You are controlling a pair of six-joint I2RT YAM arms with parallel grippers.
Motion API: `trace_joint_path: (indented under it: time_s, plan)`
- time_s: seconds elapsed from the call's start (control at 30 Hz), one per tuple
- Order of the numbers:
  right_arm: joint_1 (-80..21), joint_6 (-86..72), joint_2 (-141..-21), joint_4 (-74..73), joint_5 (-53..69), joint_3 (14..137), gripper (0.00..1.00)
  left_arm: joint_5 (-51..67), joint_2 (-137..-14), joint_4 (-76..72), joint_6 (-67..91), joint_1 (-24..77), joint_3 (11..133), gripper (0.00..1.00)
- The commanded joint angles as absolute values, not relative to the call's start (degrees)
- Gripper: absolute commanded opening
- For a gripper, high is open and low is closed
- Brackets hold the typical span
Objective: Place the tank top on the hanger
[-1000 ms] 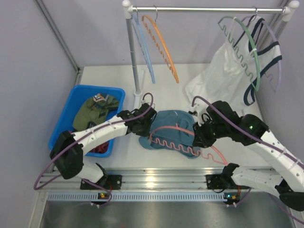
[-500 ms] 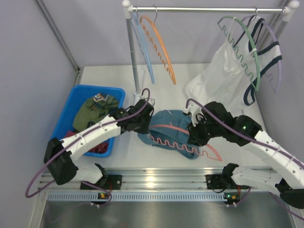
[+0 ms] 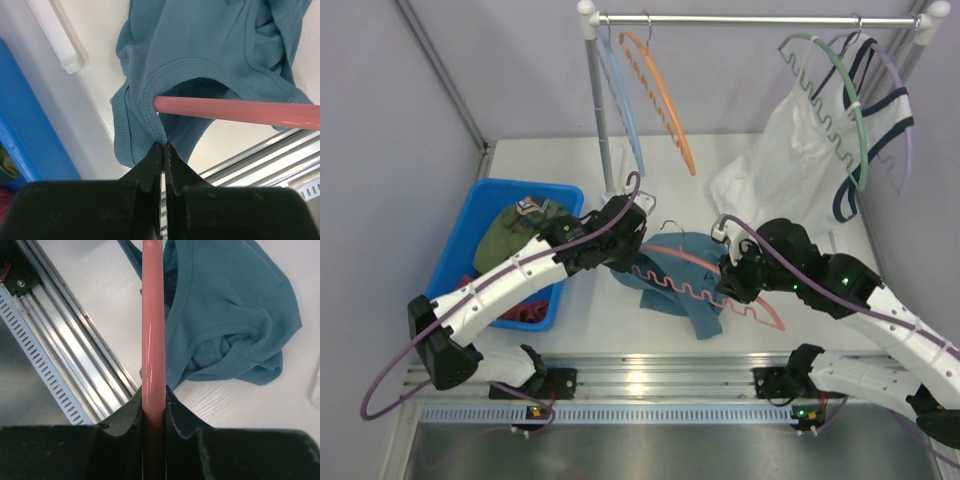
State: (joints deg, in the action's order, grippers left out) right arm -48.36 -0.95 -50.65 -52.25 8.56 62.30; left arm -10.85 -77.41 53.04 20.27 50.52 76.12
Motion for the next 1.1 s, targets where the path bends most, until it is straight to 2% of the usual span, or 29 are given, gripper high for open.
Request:
trace_joint_path:
  time_s: [0.0,0.23,0.67,0.87,1.07]
  plan:
    - [-49.39,1.84,-49.04,-44.83,7.11,64.33,0.0,-13.44,-77.52,57.39,17.32,52.29,80.5,0.0]
    - [-50.89,1.85,-49.22,-40.7,9.75,59.69,0.0,-20.46,-77.7,58.53,19.25,53.0,84.9,0.0]
    - [-53.78,-1.41,-45.7,-27.08,9.94,52.21,0.0,-20.04,-77.43,59.59,17.84,58.35,87.8,0.0]
    - [-56.16,-1.67,-46.05,-25.05,9.41,50.63,0.0,-26.97,-77.34,60.38,19.07,58.97,88.85,0.0]
    - [-57.04,-3.42,-45.18,-20.31,8.88,47.47,0.0,-27.95,-73.4,54.51,18.28,58.97,87.37,0.0]
